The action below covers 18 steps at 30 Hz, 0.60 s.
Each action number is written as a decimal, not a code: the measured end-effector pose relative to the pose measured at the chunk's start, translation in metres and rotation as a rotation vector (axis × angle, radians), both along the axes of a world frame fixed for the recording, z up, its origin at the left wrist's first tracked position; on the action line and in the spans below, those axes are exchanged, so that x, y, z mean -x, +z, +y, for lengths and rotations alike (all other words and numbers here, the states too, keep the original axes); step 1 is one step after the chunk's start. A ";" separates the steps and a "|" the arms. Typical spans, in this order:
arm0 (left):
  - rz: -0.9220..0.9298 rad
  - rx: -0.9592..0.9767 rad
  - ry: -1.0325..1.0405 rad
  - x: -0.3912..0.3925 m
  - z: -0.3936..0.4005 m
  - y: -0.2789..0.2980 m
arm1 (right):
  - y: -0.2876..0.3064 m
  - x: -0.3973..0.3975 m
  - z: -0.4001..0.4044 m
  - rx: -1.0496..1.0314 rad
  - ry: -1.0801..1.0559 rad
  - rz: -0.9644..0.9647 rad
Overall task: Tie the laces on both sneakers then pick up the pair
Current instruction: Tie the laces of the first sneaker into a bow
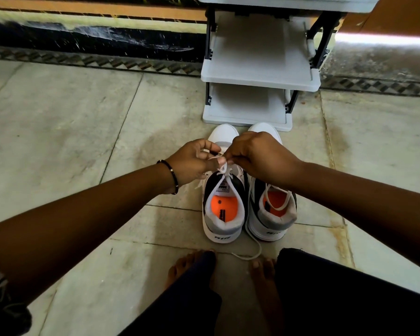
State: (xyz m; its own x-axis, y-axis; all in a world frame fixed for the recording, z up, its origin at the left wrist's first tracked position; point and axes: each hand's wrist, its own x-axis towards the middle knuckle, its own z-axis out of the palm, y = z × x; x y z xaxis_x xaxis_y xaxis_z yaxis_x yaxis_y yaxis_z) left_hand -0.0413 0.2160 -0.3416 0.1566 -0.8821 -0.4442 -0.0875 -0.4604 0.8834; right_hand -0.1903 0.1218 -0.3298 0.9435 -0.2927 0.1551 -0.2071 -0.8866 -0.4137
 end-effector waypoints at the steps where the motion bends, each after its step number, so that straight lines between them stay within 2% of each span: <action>1: 0.006 0.012 -0.004 0.000 0.001 -0.002 | 0.001 0.000 0.000 0.022 0.019 0.012; 5: -0.135 0.098 -0.095 0.000 0.004 -0.006 | 0.000 -0.003 0.004 0.090 0.042 0.141; 9: -0.352 0.207 -0.110 0.003 0.003 -0.008 | -0.006 -0.009 0.006 0.036 -0.061 0.201; 12: -0.534 0.253 -0.142 0.004 0.004 -0.006 | -0.002 -0.007 0.006 -0.050 -0.139 0.197; 16: -0.882 0.298 -0.336 0.007 0.007 -0.003 | 0.002 -0.004 0.010 -0.047 -0.226 0.152; 18: -0.912 0.297 -0.356 0.008 0.007 -0.004 | 0.001 -0.004 0.015 0.006 -0.245 0.166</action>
State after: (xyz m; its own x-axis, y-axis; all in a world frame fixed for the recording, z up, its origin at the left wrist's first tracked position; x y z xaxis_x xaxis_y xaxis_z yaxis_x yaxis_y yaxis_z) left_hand -0.0495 0.2229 -0.3451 0.0332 -0.9985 -0.0425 -0.8722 -0.0497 0.4865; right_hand -0.1862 0.1372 -0.3290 0.8573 -0.5148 0.0071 -0.4800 -0.8041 -0.3507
